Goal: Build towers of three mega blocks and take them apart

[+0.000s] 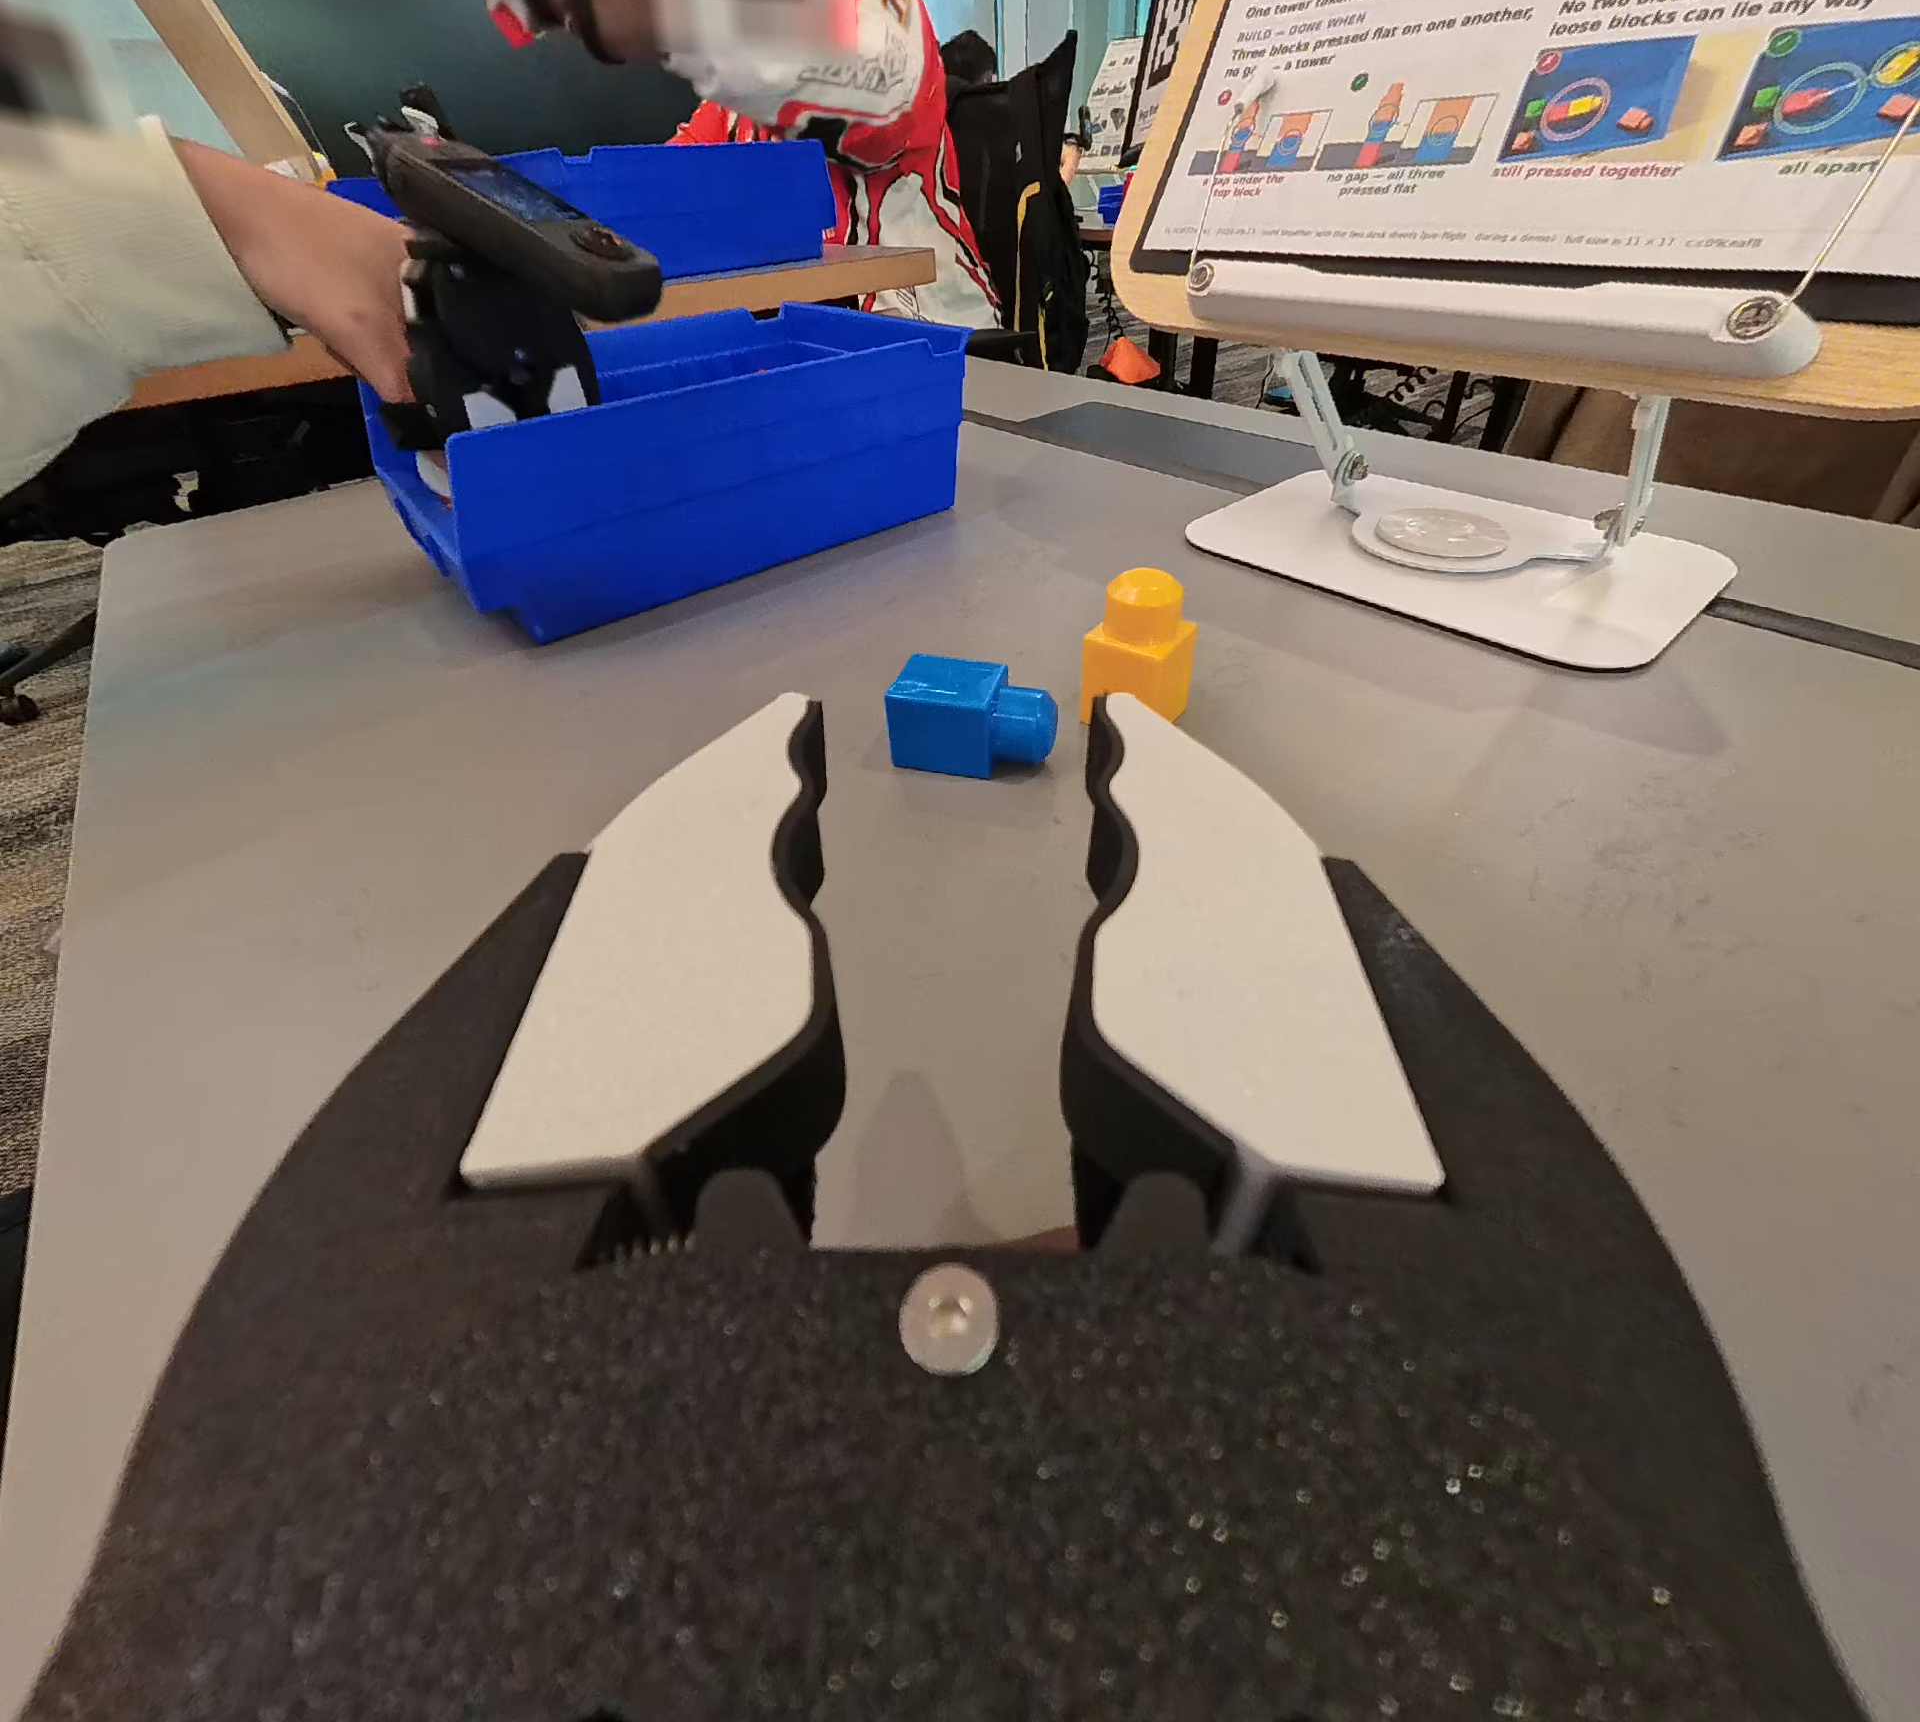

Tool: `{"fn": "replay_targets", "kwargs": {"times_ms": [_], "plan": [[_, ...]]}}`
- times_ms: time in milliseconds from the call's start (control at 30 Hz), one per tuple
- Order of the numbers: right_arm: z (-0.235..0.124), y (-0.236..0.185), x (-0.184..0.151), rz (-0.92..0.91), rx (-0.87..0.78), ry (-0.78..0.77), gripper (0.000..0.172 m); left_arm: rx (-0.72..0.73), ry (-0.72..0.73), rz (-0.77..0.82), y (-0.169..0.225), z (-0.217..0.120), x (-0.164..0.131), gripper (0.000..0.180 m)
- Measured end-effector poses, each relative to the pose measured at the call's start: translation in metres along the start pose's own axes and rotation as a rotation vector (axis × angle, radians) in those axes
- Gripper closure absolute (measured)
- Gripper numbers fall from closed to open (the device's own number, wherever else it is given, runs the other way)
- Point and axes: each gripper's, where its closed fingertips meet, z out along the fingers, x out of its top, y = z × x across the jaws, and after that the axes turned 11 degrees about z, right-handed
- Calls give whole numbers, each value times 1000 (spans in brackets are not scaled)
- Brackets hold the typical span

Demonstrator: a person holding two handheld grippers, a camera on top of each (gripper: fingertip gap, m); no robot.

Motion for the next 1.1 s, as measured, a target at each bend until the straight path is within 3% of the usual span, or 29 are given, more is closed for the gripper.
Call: {"fn": "replay_targets", "kwargs": {"times_ms": [100,233,367,500,633,867,1100], "plan": [[0,0,0,-2,-1,0,124,26,37,-9,2,-21,3,142],[-1,0,1,-5,-3,4,124,119,109,31,17,-86,22,141],[-3,1,3,-12,-12,20,124,206,184,169,58,-150,73,141],[-6,2,7,-12,-18,42,124,230,186,332,103,-171,134,141],[-8,3,9,-12,-23,52,124,191,173,428,127,-147,196,141],[-10,2,9,-18,-19,56,126,60,67,475,129,-52,278,141],[-10,1,9,-10,-12,52,127,5,0,473,109,-6,305,141]]}}
